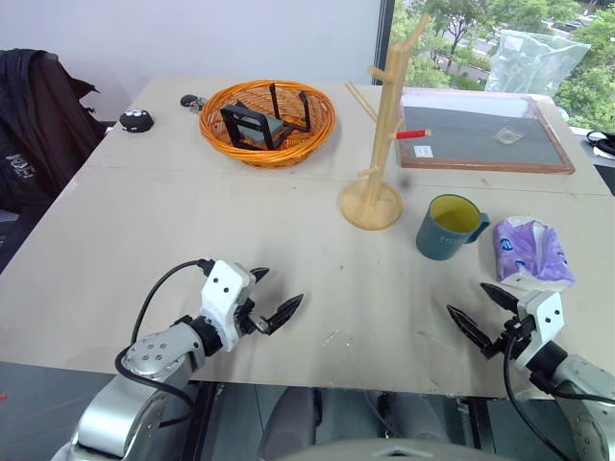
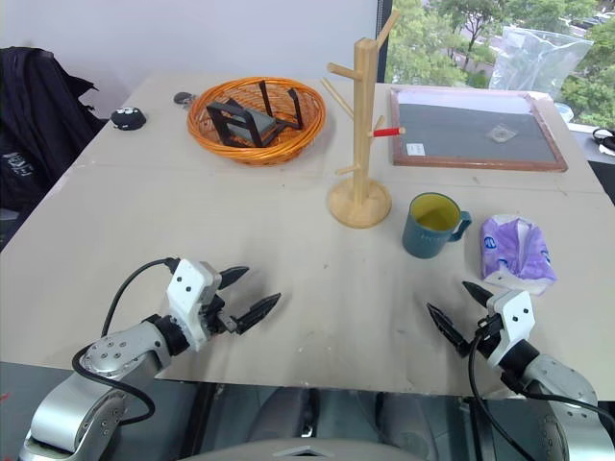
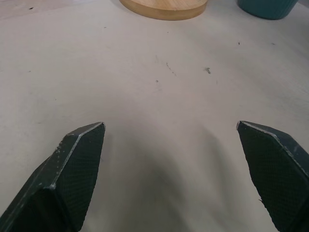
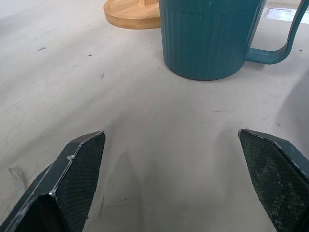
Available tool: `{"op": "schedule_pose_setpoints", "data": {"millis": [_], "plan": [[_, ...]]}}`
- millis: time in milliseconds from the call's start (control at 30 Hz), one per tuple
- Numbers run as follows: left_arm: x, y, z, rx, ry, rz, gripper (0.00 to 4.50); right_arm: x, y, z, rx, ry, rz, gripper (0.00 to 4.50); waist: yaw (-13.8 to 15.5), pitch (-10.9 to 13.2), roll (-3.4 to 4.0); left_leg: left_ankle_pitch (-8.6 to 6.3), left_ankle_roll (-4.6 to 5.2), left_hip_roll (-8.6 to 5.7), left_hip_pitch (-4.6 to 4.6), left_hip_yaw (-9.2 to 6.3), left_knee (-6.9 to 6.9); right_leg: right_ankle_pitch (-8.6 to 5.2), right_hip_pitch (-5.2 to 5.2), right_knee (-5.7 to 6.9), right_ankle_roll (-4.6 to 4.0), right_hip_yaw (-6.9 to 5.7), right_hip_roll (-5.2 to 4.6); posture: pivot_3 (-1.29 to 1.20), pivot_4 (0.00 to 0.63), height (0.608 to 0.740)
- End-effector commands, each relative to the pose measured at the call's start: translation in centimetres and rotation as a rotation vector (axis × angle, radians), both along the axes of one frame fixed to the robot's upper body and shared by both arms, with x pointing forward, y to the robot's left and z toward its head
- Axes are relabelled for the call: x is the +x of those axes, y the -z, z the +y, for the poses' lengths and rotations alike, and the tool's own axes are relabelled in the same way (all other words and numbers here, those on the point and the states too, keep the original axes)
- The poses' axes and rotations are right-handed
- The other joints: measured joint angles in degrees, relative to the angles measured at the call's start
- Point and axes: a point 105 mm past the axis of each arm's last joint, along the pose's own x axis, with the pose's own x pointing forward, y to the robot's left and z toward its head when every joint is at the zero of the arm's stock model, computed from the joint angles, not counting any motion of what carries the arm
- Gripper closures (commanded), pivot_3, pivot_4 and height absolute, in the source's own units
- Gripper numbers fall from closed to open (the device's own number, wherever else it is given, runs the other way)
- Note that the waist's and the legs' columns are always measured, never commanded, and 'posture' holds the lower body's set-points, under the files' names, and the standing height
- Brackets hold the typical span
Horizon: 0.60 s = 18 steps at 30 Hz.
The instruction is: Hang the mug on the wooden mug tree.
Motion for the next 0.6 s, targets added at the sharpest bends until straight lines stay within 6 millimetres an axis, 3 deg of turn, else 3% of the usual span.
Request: {"op": "schedule_pose_setpoints", "data": {"millis": [33,600], "plan": [[0.04,-0.41,-0.43,-0.028,0.02,-0.041,0.0,-0.03,-1.3,0.0,-0.016,0.003,-0.061,0.05,0.0,0.0,0.0,0.0,0.0,0.0,0.0,0.0,0.0,0.0,0.0,0.0,0.0,0.0,0.0,0.0,0.15,0.737],[-0.69,0.07,-0.36,-0.081,0.032,-0.047,0.0,-0.03,-1.65,-0.22,-0.011,0.048,-0.084,0.05,0.0,0.0,0.06,0.0,0.0,0.0,0.0,0.0,0.0,0.0,0.0,0.0,0.0,-0.01,0.0,0.0,0.15,0.737]]}}
